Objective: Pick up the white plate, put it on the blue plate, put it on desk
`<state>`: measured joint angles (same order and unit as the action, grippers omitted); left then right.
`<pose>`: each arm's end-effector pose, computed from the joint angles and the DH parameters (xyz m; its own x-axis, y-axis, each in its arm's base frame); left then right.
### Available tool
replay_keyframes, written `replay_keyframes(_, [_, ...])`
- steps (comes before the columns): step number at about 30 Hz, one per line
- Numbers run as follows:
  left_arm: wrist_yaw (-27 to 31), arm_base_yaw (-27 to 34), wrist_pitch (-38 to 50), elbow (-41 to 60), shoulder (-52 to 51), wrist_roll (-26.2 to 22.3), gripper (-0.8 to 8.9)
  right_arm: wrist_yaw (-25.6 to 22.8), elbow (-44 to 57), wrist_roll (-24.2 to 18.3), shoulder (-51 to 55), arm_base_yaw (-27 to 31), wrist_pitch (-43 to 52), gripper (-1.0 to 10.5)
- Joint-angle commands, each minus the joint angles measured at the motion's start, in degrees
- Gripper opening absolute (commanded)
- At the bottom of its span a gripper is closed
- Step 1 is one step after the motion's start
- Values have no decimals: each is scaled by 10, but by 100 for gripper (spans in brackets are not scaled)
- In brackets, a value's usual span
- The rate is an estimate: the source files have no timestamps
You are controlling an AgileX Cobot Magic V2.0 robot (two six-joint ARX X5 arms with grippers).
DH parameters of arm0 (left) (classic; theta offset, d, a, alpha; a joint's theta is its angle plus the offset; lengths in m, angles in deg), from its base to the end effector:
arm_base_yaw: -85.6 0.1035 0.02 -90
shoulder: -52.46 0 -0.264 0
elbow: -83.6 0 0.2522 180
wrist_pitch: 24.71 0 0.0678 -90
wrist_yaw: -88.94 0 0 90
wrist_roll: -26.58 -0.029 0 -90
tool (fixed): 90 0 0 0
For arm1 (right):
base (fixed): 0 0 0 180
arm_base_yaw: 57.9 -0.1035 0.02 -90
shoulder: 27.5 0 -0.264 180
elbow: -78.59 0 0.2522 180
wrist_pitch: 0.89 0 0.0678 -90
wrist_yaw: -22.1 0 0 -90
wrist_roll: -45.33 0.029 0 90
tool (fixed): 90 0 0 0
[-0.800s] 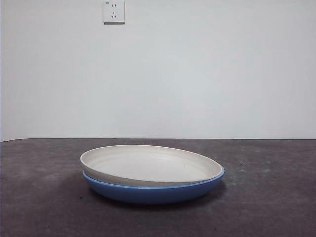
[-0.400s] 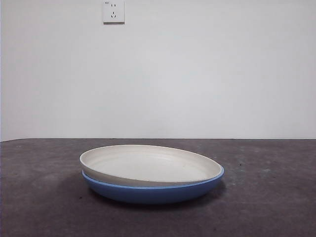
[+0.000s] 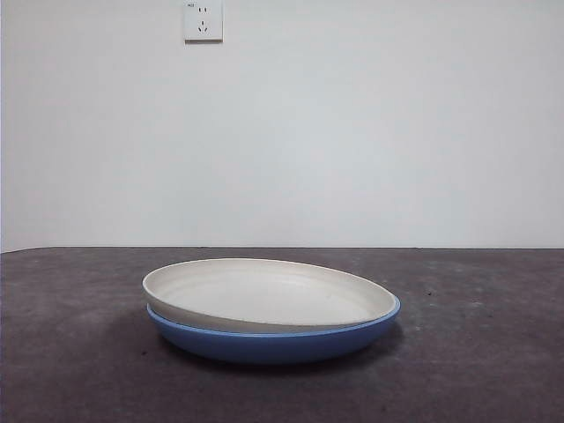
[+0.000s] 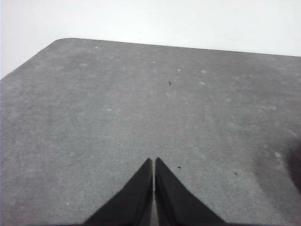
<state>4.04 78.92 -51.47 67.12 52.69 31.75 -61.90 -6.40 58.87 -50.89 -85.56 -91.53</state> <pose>0.0929 -0.0083 0.1575 0.9830 -0.0256 -0.1817 0.0126 0.9973 -0.0725 -0.0172 -0.0056 0.3832 0.7216 0.4962 -0.4828 -0.4269 0.8679 0.2540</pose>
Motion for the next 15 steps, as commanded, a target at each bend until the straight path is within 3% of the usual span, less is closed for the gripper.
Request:
replay_keyframes(1, [6,-1,-27,3,0,-11,10,-1,-8,-3,-3,-3,-40,14])
replay_keyframes(6, [6,3,-27,3,0,-35,10,-1,-8,-3,-3,-3,-40,14])
replay_keyframes(15, [6,22,-24,3,0,-36,10,-1,-8,-3,-3,-3,-40,14])
